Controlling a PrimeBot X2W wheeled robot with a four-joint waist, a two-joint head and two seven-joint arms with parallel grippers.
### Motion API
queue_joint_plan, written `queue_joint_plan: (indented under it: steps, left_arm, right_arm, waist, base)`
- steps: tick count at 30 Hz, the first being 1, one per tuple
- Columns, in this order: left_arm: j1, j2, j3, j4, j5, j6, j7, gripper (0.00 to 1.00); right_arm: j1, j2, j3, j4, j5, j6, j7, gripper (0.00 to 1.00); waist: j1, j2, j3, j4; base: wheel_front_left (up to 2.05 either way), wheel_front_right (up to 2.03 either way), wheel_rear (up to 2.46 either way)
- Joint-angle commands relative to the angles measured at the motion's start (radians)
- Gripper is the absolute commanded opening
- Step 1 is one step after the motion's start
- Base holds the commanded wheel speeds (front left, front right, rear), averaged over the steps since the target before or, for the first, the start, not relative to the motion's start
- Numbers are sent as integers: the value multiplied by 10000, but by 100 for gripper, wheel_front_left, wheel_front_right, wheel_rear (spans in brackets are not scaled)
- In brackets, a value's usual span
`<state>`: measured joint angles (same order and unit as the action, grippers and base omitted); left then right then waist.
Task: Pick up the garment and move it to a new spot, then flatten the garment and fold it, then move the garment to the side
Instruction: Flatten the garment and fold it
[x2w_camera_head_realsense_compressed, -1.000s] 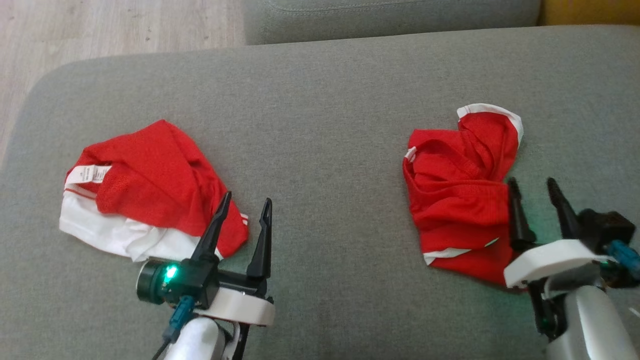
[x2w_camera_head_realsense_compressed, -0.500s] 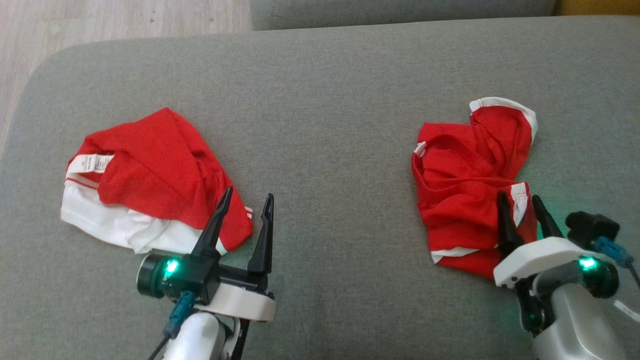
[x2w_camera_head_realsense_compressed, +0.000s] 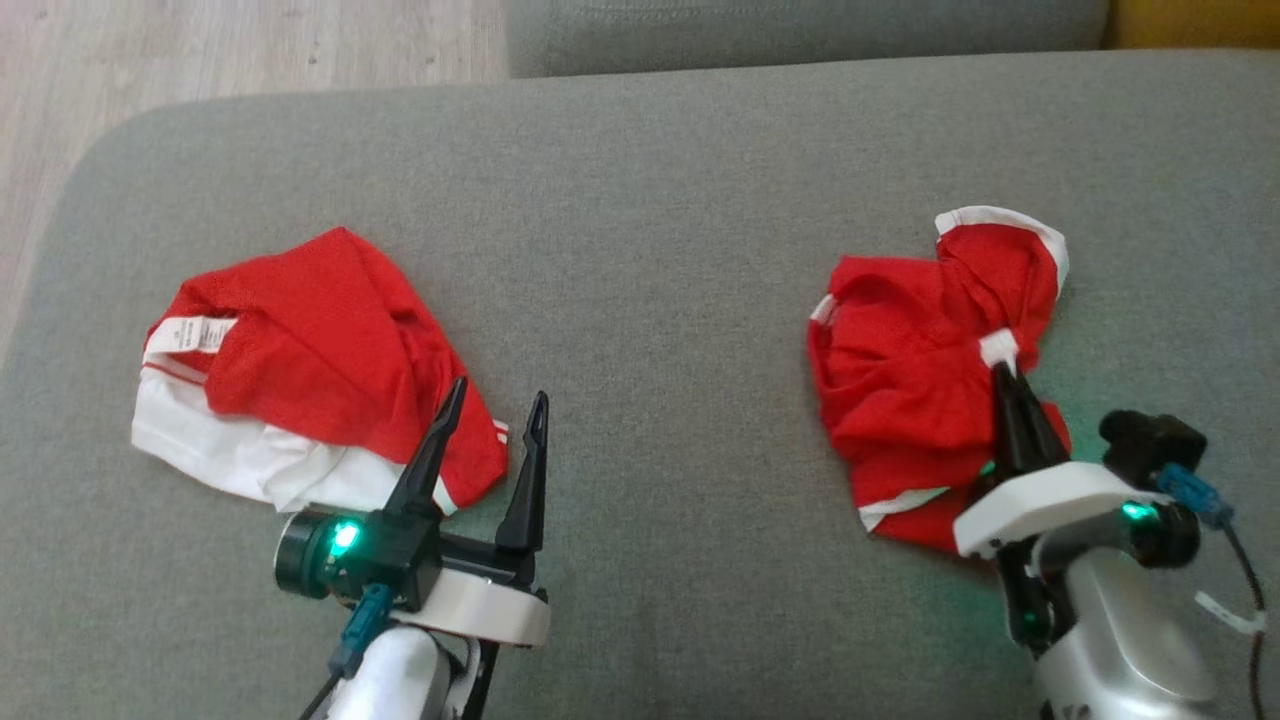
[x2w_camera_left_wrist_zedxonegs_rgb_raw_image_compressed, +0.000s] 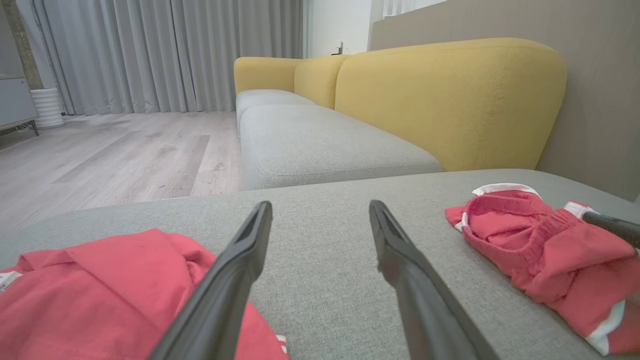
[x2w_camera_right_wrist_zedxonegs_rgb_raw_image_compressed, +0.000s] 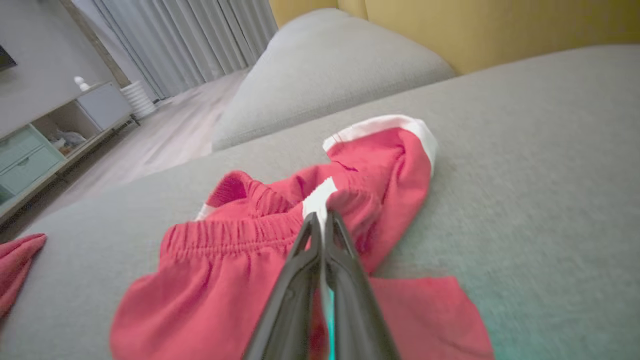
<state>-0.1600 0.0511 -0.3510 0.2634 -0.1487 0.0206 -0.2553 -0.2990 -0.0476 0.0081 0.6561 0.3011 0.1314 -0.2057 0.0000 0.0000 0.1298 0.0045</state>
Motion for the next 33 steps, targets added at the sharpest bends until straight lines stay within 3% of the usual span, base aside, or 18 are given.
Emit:
queue_joint_plan:
  steps: [1,8,15,21,26,27,28,33]
  left_arm:
    - [-264,-9,389,-251,82,-4,-65,100]
    - [-106,-9,379,-261,62,36,-65,100]
    - [-84,-9,290,-354,-34,94,-65,100]
    - [-125,-9,172,-360,-131,114,-65,100]
    - [-162,-9,112,-333,-211,160,-65,100]
    - [-173,-9,90,-327,-227,166,-65,100]
    - [-183,-9,70,-325,-244,176,-65,100]
    - [-187,-9,50,-325,-294,244,-65,100]
  right_arm:
    - [-385,-26,433,-457,52,-7,-184,0]
    - [-110,-26,1964,-2086,422,-7,-278,0]
    - [90,-26,4050,-3868,679,-7,609,0]
    - [-159,-26,5197,-3935,668,-7,1179,0]
    - [-417,-26,6272,-3109,725,-7,1776,0]
    - [-469,-26,6479,-2849,659,-7,1886,40]
    - [-523,-26,6667,-2630,612,-7,1911,100]
    - [-770,-26,7388,-1858,535,-7,1931,100]
  waist:
    - [0,0,-105,-39]
    - [0,0,-457,-113]
    - [0,0,-524,119]
    - [0,0,-431,457]
    - [0,0,-362,751]
    - [0,0,-354,796]
    - [0,0,-346,832]
    - [0,0,-358,851]
  base:
    - [0,0,0]
    - [0,0,0]
    - [0,0,0]
    - [0,0,0]
    - [0,0,0]
    - [0,0,0]
    - [0,0,0]
    - [0,0,0]
